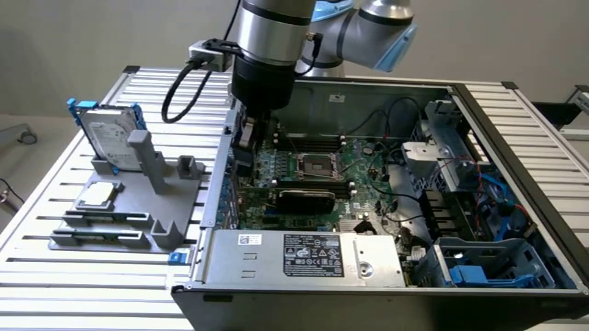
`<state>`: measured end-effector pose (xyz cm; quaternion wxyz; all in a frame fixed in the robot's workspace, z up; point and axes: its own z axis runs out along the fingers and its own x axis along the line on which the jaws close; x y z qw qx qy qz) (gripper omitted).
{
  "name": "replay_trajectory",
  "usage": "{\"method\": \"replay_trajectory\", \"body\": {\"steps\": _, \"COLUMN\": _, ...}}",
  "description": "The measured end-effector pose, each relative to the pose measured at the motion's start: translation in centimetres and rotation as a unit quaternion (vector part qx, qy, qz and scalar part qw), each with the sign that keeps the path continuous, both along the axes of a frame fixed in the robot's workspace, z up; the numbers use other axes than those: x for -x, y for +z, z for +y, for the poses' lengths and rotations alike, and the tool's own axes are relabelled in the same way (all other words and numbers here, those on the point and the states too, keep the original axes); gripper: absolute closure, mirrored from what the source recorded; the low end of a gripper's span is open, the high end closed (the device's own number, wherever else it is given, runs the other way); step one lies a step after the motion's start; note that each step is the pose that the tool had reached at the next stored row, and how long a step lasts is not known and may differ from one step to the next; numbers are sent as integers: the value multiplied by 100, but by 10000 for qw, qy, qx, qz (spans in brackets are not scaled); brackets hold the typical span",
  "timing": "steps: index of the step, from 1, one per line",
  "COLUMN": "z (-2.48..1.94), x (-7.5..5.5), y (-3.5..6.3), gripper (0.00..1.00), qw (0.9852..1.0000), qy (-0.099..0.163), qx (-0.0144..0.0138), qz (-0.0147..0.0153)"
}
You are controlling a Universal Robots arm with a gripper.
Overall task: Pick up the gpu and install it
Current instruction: 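Press down on the gpu until it lock into place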
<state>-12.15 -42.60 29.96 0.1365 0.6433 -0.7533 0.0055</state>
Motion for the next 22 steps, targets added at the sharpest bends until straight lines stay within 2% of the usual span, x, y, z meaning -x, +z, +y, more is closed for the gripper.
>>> {"method": "replay_trajectory", "body": {"steps": 7, "z": -1, "x": -177, "y": 26, "gripper": 89, "qw": 10000, "qy": 0, "qx": -7, "qz": 1}}
{"method": "replay_trajectory", "body": {"steps": 9, "z": 0, "x": -238, "y": 35, "gripper": 89, "qw": 10000, "qy": 1, "qx": -28, "qz": 0}}
{"method": "replay_trajectory", "body": {"steps": 11, "z": 0, "x": -294, "y": 44, "gripper": 89, "qw": 10000, "qy": 2, "qx": -68, "qz": -3}}
{"method": "replay_trajectory", "body": {"steps": 12, "z": 0, "x": -322, "y": 48, "gripper": 89, "qw": 10000, "qy": 3, "qx": -96, "qz": -7}}
{"method": "replay_trajectory", "body": {"steps": 14, "z": 0, "x": -376, "y": 52, "gripper": 89, "qw": 9999, "qy": 4, "qx": -170, "qz": -24}}
{"method": "replay_trajectory", "body": {"steps": 18, "z": 0, "x": -461, "y": 52, "gripper": 89, "qw": 9994, "qy": 10, "qx": -335, "qz": -90}}
{"method": "replay_trajectory", "body": {"steps": 20, "z": -1, "x": -495, "y": 52, "gripper": 89, "qw": 9990, "qy": 13, "qx": -442, "qz": -120}}
{"method": "replay_trajectory", "body": {"steps": 22, "z": 0, "x": -536, "y": 53, "gripper": 89, "qw": 9983, "qy": 15, "qx": -567, "qz": -132}}
